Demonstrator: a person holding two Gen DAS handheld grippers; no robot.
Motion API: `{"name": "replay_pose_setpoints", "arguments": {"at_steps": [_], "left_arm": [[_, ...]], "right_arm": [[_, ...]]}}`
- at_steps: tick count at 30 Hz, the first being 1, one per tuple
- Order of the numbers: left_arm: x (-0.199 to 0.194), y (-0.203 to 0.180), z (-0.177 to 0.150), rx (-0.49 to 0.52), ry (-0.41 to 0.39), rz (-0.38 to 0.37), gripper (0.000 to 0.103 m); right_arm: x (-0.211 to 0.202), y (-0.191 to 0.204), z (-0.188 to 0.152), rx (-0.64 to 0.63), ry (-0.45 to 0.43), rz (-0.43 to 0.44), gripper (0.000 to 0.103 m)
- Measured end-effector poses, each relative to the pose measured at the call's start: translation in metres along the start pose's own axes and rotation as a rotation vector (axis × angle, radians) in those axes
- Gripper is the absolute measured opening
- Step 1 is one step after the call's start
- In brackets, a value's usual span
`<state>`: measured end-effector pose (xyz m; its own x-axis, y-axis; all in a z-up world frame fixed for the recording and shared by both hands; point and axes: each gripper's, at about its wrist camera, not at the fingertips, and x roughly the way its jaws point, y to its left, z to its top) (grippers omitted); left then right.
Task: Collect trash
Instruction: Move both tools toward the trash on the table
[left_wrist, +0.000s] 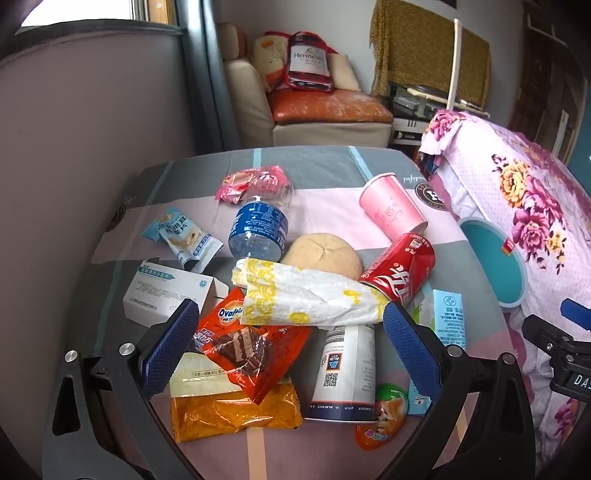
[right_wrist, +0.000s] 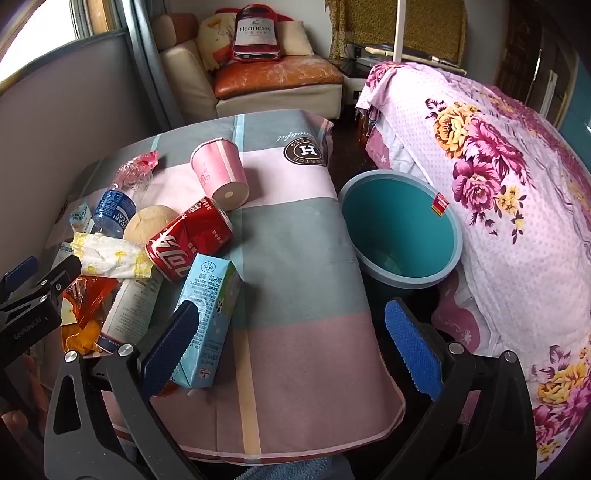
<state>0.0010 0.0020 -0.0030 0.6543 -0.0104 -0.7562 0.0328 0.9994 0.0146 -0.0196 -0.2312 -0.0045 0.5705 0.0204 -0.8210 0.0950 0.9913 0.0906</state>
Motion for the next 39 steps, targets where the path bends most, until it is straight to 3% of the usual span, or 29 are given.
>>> {"name": "replay_pose_setpoints", "arguments": {"at_steps": [39], "left_arm": [[0.003,-0.001,-0.001,0.016,0.01,-0.038,0.1]], "right_arm": [[0.006,0.013,0.002,-0.018,0.037,-0.007,0.097]]}}
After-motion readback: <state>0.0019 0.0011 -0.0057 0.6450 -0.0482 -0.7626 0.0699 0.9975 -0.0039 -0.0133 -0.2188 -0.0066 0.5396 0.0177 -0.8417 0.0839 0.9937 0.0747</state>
